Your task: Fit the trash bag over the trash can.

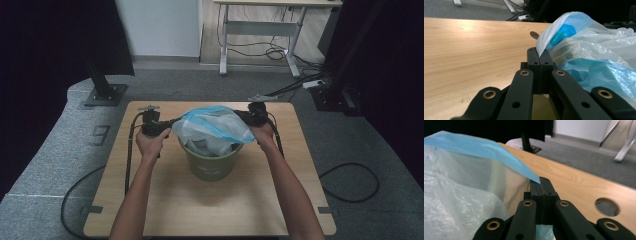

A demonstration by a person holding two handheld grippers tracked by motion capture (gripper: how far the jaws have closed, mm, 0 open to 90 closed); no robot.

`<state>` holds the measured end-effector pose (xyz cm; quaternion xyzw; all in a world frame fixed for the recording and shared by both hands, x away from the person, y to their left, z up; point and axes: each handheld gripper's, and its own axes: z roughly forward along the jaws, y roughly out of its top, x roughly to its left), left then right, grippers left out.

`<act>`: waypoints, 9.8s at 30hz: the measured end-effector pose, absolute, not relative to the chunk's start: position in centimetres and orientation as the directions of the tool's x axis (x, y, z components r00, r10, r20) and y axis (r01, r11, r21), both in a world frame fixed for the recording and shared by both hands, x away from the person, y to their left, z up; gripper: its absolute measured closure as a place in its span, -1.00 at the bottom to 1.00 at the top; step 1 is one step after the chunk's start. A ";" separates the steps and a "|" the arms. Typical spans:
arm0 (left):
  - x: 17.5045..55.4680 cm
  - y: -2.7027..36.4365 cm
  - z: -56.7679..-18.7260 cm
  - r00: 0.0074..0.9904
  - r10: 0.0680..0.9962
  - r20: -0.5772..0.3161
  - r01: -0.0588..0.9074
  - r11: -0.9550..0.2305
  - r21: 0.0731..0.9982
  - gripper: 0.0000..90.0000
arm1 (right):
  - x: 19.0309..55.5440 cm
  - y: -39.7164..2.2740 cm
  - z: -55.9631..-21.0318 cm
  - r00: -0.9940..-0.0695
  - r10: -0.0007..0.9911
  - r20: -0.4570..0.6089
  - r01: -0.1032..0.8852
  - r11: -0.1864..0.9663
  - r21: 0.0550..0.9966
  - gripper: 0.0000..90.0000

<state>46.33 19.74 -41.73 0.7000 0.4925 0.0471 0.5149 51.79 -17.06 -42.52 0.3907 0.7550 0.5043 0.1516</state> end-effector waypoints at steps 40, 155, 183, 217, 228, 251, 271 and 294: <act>46.3 19.3 -43.0 0.513 0.726 -0.458 0.664 0.002 0.748 0.99 | 49.4 -24.0 -40.6 -0.508 0.813 0.284 0.426 -0.050 0.904 0.23; 45.2 18.9 -49.2 0.516 0.774 -0.367 0.718 -0.158 0.677 0.74 | 37.9 -21.3 -54.9 -0.700 0.676 0.232 0.534 0.278 0.799 0.78; 38.3 18.0 -33.7 0.738 0.664 -0.122 0.406 -0.293 0.865 -0.61 | 34.0 -26.8 -51.1 -0.691 0.668 0.276 0.381 0.013 0.924 -0.26; 45.8 6.2 -34.9 0.805 0.576 -0.139 0.516 -0.566 0.643 -0.58 | 33.6 -27.2 -51.4 -0.697 0.663 0.274 0.384 0.023 0.923 -0.21; 47.2 4.0 -36.2 0.810 0.572 -0.129 0.536 -0.634 0.558 -0.54 | 33.7 -27.4 -51.5 -0.695 0.664 0.276 0.387 0.023 0.922 -0.21; 45.7 6.0 -34.2 0.815 0.574 -0.083 0.506 -0.634 0.586 -0.49 | 33.8 -27.5 -51.7 -0.695 0.664 0.275 0.393 0.030 0.919 -0.21; 46.1 6.3 -36.3 0.815 0.575 -0.069 0.538 -0.707 0.460 -0.43 | 33.8 -27.5 -51.9 -0.694 0.666 0.275 0.399 0.038 0.916 -0.21; 41.5 11.4 -34.2 0.809 0.584 -0.069 0.437 -0.517 0.736 -0.45 | 33.8 -28.3 -51.9 -0.673 0.692 0.261 0.390 0.033 0.920 -0.22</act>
